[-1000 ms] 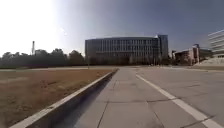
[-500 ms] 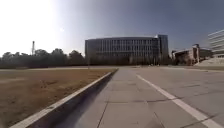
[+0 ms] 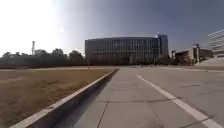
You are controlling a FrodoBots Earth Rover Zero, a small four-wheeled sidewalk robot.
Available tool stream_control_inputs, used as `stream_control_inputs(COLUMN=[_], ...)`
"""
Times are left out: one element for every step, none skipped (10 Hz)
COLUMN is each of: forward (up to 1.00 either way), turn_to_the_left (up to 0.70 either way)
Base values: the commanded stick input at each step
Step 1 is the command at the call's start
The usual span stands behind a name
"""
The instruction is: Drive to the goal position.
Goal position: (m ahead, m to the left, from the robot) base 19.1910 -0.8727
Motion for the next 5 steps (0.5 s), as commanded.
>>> stream_control_inputs(forward=[0.05,0.05,0.05,0.05,0.04], turn_to_the_left=[0.00,0.00,0.00,0.00,0.00])
